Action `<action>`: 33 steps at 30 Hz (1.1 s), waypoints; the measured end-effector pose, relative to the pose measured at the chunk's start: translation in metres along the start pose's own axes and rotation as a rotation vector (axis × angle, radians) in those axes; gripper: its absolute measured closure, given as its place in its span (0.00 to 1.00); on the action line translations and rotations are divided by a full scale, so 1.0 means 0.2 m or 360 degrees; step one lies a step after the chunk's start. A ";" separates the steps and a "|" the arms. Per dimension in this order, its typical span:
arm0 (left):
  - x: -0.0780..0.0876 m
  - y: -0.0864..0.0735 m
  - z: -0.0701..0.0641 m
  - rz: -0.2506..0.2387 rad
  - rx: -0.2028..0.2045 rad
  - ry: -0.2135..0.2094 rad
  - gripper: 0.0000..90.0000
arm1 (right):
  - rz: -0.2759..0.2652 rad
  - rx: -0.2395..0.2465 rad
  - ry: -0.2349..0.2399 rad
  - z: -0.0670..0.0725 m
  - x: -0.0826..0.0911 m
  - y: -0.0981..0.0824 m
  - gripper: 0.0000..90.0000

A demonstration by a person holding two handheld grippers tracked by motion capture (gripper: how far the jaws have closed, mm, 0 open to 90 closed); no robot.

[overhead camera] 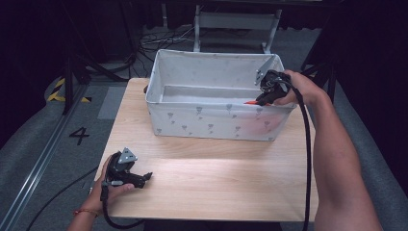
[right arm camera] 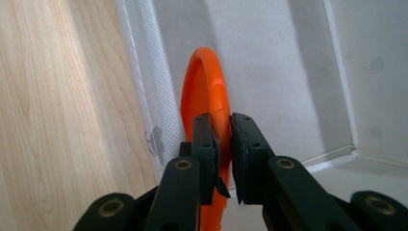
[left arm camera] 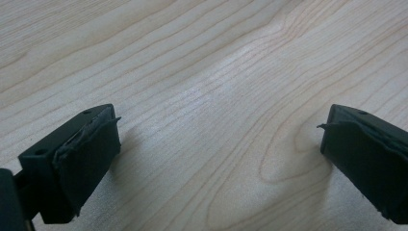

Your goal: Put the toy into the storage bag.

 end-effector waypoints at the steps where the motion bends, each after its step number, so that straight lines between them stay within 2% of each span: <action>1: 0.00 0.00 0.00 0.0000 0.0000 0.0000 0.01 | 0.0000 0.0000 0.0000 0.00 0.00 0.00 0.90; 6: 0.00 0.00 0.00 0.0000 0.0000 0.0000 0.01 | 0.0038 -0.0029 -0.0028 -0.01 -0.02 0.02 0.90; 8: 0.00 0.00 0.00 0.0000 0.0001 0.0000 0.01 | 0.0124 -0.0026 -0.0036 -0.02 -0.07 0.03 0.90; 15: 0.00 0.00 0.00 0.0000 0.0000 0.0000 0.01 | 0.0140 -0.0028 0.0015 -0.03 -0.14 0.04 0.91; 19: 0.00 0.00 0.00 0.0000 0.0001 0.0000 0.01 | 0.0158 -0.0037 0.0002 -0.03 -0.15 0.04 0.90; 21: 0.00 0.00 0.00 -0.0001 0.0001 0.0000 0.01 | 0.0166 -0.0045 -0.0034 -0.04 -0.15 0.05 0.85; 22: 0.00 0.00 0.00 0.0000 0.0001 0.0000 0.01 | 0.0157 -0.0064 -0.0061 -0.05 -0.15 0.05 0.81; 26: 0.00 0.00 0.00 0.0000 0.0000 0.0000 0.01 | 0.0131 -0.0099 -0.0065 -0.05 -0.14 0.03 0.76; 30: 0.00 0.00 0.00 0.0000 0.0000 0.0000 0.01 | 0.0061 -0.0145 -0.0083 -0.05 -0.13 0.01 0.67; 31: 0.00 0.00 0.00 0.0000 0.0000 0.0000 0.01 | 0.0040 -0.0195 -0.0101 -0.05 -0.13 0.01 0.64; 32: 0.00 0.00 0.00 0.0000 0.0000 0.0000 0.01 | 0.0040 -0.0195 -0.0101 -0.05 -0.13 0.01 0.64; 33: 0.00 0.00 0.00 -0.0001 0.0001 0.0000 0.01 | -0.0028 -0.0217 -0.0113 -0.05 -0.12 -0.01 0.59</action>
Point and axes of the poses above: each handheld gripper's, and its own axes: x roughly backward along the jaws, y roughly out of its top, z roughly to its left, the point moved 2 cm from there along -x, roughly forward along the jaws, and after that the axes turned 3 degrees about z, right-handed, at the moved point
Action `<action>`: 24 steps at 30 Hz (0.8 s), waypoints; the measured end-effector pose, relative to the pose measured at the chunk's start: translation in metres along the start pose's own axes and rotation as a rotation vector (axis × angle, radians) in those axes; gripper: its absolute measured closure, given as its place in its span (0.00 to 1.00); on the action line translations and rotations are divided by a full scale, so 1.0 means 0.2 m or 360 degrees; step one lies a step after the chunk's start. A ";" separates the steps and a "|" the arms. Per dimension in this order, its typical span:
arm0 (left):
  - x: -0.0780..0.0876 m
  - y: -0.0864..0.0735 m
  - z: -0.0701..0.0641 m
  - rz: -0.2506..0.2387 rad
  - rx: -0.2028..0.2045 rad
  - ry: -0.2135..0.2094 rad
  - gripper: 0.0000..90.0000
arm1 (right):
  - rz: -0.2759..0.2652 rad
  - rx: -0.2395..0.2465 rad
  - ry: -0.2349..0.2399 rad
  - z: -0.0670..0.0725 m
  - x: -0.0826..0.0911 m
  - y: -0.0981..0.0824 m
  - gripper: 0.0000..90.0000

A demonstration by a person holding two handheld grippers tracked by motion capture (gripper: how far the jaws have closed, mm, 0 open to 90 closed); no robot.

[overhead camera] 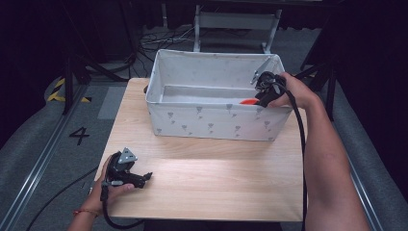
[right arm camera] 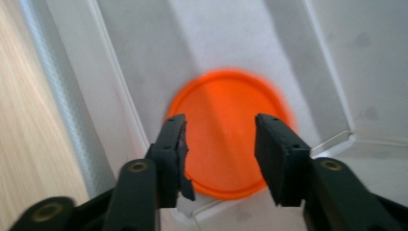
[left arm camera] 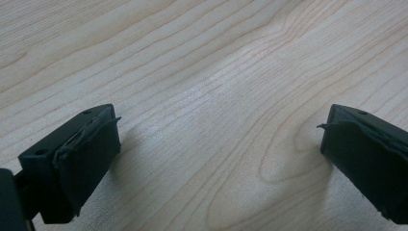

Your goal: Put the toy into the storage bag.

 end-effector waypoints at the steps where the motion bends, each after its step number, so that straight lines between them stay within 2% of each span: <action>1: 0.00 0.00 0.00 0.0001 -0.0001 0.0000 0.01 | -0.0032 -0.0032 -0.0023 0.00 0.01 -0.01 0.57; 5: 0.00 0.00 0.00 0.0000 -0.0001 0.0000 0.01 | -0.0226 -0.0162 -0.0104 0.02 0.04 -0.04 0.49; 7: 0.00 0.00 0.00 0.0001 -0.0002 0.0000 0.01 | -0.0304 -0.0230 -0.0091 0.03 0.05 -0.07 0.45; 9: 0.00 0.00 0.00 0.0001 -0.0001 0.0000 0.01 | -0.0373 -0.0266 -0.0142 0.05 0.07 -0.08 0.45; 12: 0.00 0.00 0.00 0.0001 -0.0001 0.0000 0.01 | -0.0500 -0.0307 -0.0146 0.07 0.11 -0.10 0.43; 13: 0.00 0.00 0.00 0.0001 -0.0001 0.0000 0.01 | -0.0500 -0.0307 -0.0146 0.07 0.11 -0.10 0.43; 14: 0.00 0.00 0.00 0.0001 -0.0002 0.0000 0.01 | -0.0549 -0.0333 -0.0170 0.09 0.15 -0.12 0.42; 19: 0.00 0.00 0.00 0.0001 -0.0001 -0.0001 0.01 | -0.0605 -0.0353 -0.0206 0.10 0.20 -0.15 0.40; 22: 0.00 0.00 0.00 0.0001 -0.0001 -0.0001 0.01 | -0.0688 -0.0430 -0.0235 0.13 0.25 -0.17 0.37; 24: 0.00 0.00 0.00 0.0001 -0.0003 0.0000 0.01 | -0.0697 -0.0441 -0.0248 0.13 0.26 -0.18 0.36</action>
Point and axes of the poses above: each handheld gripper's, and its own axes: x roughly backward along the jaws, y roughly out of its top, z roughly to its left, the point moved 2 cm from there along -x, roughly forward along the jaws, and after that the axes turned 3 degrees about z, right-handed, at the moved point
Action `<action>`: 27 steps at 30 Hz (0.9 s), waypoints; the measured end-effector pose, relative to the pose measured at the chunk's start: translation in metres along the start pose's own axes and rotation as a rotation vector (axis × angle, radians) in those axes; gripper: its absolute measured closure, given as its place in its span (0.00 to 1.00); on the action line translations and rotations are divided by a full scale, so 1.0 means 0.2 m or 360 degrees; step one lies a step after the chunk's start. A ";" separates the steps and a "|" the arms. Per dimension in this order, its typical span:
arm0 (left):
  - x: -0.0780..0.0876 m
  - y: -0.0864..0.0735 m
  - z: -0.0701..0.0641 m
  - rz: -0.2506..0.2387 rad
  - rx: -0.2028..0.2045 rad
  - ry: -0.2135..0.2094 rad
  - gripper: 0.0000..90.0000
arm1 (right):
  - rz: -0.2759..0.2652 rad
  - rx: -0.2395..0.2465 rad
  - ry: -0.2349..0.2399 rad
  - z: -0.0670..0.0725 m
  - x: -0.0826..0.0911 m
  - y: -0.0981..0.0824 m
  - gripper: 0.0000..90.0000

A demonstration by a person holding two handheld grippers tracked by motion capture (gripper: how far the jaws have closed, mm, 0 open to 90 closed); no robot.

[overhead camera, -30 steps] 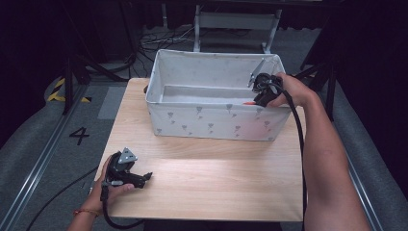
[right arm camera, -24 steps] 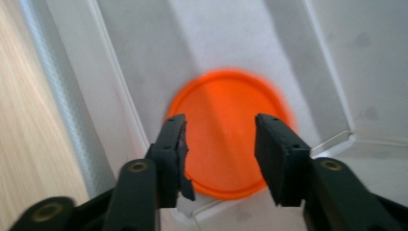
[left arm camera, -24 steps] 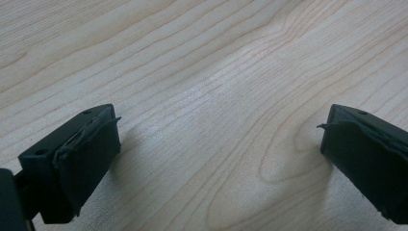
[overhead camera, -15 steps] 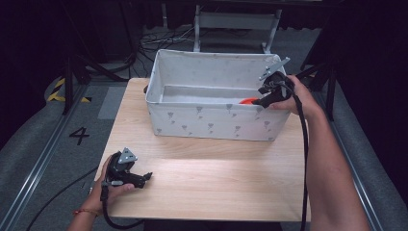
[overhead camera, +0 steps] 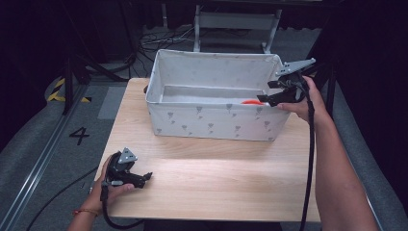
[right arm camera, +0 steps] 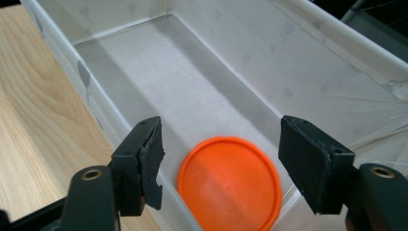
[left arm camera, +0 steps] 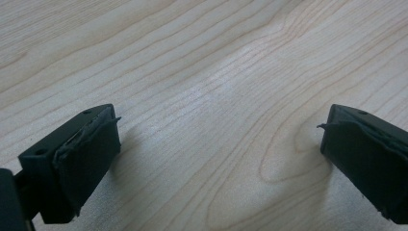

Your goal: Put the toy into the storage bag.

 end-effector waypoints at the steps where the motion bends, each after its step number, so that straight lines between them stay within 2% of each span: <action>1: 0.00 0.00 0.00 -0.0001 0.0001 -0.0001 0.01 | -0.0028 -0.0017 -0.0038 0.01 0.02 0.00 0.35; 5: 0.00 0.00 0.00 -0.0006 0.0018 0.0010 0.00 | -0.0069 -0.0006 -0.0032 0.04 0.06 -0.01 0.33; 7: 0.00 0.00 0.00 -0.0007 0.0020 0.0011 0.00 | -0.0113 0.0004 -0.0071 0.07 0.10 -0.03 0.29; 11: 0.00 0.00 0.00 -0.0008 0.0020 0.0011 0.00 | -0.0126 -0.0020 -0.0148 0.09 0.14 -0.06 0.26; 19: 0.00 0.00 0.00 -0.0008 0.0023 0.0010 0.00 | -0.0178 -0.0056 -0.0222 0.13 0.22 -0.15 0.22; 22: 0.00 0.00 0.00 -0.0008 0.0024 0.0010 0.00 | -0.0180 -0.0026 -0.0254 0.16 0.24 -0.18 0.21; 27: 0.00 0.00 0.00 -0.0008 0.0022 0.0011 0.00 | -0.0214 -0.0020 -0.0253 0.19 0.28 -0.23 0.21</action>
Point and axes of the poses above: each handheld gripper's, and its own axes: x roughly backward along the jaws, y roughly out of its top, z roughly to its left, the point moved 2 cm from there along -x, roughly forward along the jaws, and after that the axes turned 3 degrees about z, right-handed, at the moved point
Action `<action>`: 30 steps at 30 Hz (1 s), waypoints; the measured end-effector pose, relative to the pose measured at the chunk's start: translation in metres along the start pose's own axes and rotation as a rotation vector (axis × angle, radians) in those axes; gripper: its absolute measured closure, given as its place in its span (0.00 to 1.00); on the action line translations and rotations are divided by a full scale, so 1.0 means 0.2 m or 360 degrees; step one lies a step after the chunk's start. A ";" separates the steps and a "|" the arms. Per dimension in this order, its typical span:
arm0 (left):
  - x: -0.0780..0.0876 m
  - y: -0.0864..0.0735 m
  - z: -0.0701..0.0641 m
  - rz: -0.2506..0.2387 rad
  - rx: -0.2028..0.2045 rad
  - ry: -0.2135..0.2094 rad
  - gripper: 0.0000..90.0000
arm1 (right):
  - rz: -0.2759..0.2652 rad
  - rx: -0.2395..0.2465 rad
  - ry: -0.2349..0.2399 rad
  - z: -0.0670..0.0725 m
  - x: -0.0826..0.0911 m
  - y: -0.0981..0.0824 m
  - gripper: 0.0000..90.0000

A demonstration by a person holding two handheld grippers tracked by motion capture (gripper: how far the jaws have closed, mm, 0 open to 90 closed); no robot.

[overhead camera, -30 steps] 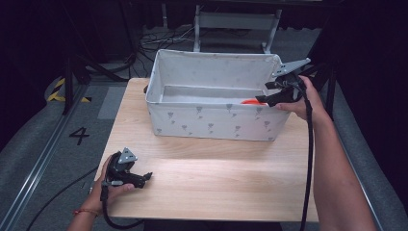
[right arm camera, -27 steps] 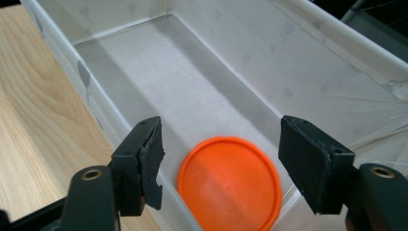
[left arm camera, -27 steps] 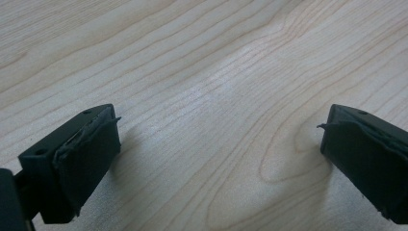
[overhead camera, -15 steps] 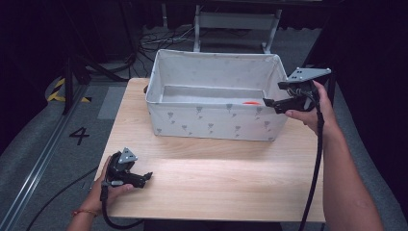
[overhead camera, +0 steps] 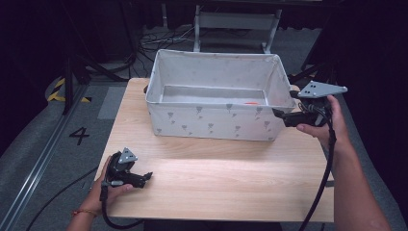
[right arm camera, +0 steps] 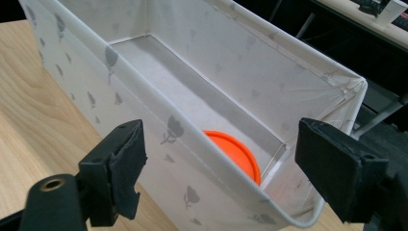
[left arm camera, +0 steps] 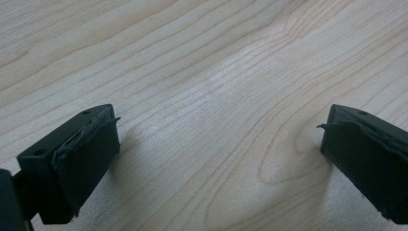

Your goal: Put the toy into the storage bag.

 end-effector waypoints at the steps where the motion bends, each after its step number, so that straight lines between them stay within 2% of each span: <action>1: 0.00 0.00 0.00 0.0000 0.0001 -0.0001 0.00 | -0.0016 0.0022 0.0000 0.02 0.02 -0.03 0.19; 8: 0.00 0.00 0.00 0.0001 0.0001 0.0001 0.00 | -0.0014 0.0043 -0.0035 0.06 0.06 -0.12 0.19; 9: 0.00 0.00 0.00 0.0000 0.0001 0.0000 0.00 | -0.0003 0.0055 -0.0055 0.07 0.06 -0.16 0.18; 20: 0.00 0.00 0.00 0.0001 0.0001 0.0001 0.00 | 0.0049 0.0056 -0.0103 0.10 0.06 -0.33 0.18; 25: 0.00 0.00 0.00 0.0003 0.0005 0.0000 0.00 | 0.0136 0.0084 -0.0175 0.11 0.04 -0.42 0.18; 27: 0.00 0.00 0.00 0.0001 0.0007 0.0003 0.00 | 0.0144 0.0083 -0.0174 0.12 0.04 -0.43 0.18; 30: 0.00 0.00 0.00 0.0002 0.0005 0.0001 0.00 | 0.0188 0.0082 -0.0159 0.13 0.02 -0.49 0.18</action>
Point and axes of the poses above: each handheld gripper's, and its own axes: x roughly backward along the jaws, y roughly out of its top, z roughly to its left, the point moved 2 cm from there along -x, roughly forward along the jaws, and after that the axes turned 3 degrees about z, right-handed, at the moved point
